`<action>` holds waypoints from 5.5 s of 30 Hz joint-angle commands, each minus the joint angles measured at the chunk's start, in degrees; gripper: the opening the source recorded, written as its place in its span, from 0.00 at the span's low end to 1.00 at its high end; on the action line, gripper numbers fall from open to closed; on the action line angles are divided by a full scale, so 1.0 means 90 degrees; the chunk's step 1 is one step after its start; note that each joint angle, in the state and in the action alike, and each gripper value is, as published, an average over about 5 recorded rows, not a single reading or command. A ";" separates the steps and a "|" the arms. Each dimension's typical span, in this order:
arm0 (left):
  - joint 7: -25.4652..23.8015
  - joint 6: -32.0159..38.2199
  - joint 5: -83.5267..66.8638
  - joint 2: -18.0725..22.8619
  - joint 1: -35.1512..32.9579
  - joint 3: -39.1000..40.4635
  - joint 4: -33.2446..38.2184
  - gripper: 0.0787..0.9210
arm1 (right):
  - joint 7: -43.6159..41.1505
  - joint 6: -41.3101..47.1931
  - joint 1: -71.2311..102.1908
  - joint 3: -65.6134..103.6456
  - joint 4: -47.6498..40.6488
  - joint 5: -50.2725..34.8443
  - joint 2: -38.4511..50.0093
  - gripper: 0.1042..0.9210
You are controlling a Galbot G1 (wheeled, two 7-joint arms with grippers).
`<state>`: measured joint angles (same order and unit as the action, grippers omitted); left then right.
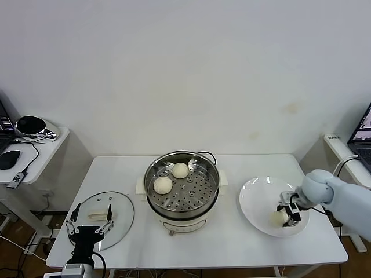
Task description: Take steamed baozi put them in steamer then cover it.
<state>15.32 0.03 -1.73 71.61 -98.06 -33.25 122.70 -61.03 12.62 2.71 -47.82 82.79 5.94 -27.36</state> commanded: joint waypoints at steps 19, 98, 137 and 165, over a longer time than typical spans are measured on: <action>0.0016 0.0006 -0.0033 -0.0091 0.0118 -0.0025 -0.0097 0.88 | -0.0010 -0.0524 -0.5071 -0.2581 0.0433 -0.2473 -0.2270 0.60; 0.0106 0.0082 0.0019 -0.0151 0.0236 -0.0121 -0.0141 0.88 | -0.0099 0.0534 -0.3212 -0.1928 0.1122 -0.0427 0.0686 0.88; 0.0105 0.0065 0.0173 -0.0083 0.0005 -0.0236 -0.0059 0.88 | -0.0067 -0.0921 0.1669 0.2483 -0.1988 0.1576 -0.0963 0.88; 0.0101 0.0043 0.0157 -0.0142 0.0086 -0.0221 -0.0082 0.88 | -0.0420 -0.0328 -0.0376 0.0727 -0.1099 0.0498 -0.0203 0.63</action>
<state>16.28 0.47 -0.27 70.49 -97.42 -35.28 122.00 -63.88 7.34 10.31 -31.54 68.36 17.27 -33.35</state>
